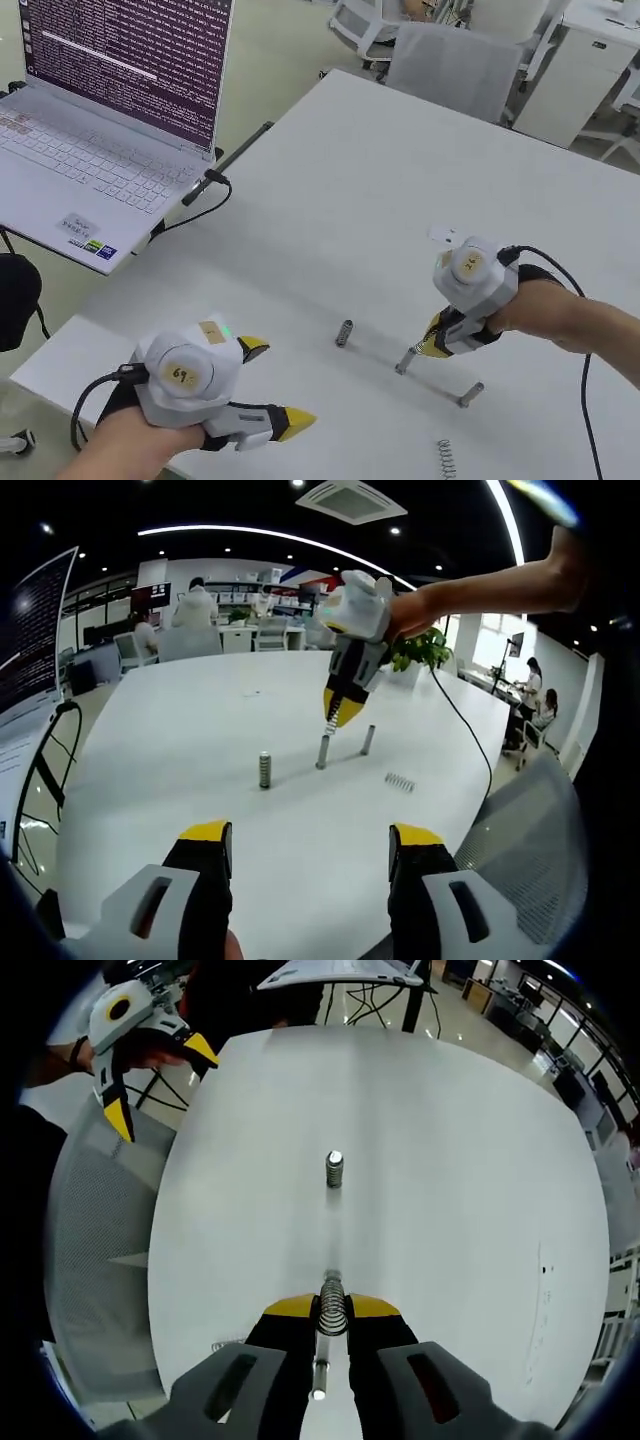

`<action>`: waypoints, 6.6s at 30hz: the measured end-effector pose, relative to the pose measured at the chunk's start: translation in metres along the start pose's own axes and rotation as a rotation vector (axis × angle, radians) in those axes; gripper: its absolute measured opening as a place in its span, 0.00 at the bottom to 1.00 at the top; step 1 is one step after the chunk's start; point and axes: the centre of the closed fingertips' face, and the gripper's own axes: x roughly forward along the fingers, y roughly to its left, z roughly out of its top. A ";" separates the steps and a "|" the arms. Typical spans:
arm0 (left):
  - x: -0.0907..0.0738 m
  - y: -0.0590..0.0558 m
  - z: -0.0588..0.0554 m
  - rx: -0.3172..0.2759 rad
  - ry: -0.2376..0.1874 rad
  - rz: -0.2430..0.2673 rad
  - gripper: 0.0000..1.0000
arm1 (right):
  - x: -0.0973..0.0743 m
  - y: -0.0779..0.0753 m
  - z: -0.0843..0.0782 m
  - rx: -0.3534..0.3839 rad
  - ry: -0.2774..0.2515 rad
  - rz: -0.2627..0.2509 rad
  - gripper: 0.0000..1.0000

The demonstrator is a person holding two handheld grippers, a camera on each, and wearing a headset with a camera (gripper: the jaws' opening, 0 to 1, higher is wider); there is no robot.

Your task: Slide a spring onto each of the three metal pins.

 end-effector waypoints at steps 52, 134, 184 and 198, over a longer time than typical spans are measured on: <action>0.002 0.001 -0.004 -0.012 0.019 0.000 0.58 | 0.052 0.001 -0.009 -0.039 0.113 0.030 0.09; -0.004 0.006 0.004 -0.022 0.015 0.010 0.58 | -0.082 0.088 -0.088 0.687 -0.568 -0.357 0.59; 0.063 -0.055 0.035 0.200 0.091 -0.247 0.57 | -0.091 0.141 -0.137 0.904 -0.697 -0.432 0.80; 0.103 -0.104 0.031 0.323 0.138 -0.390 0.57 | -0.093 0.147 -0.140 0.911 -0.692 -0.425 0.79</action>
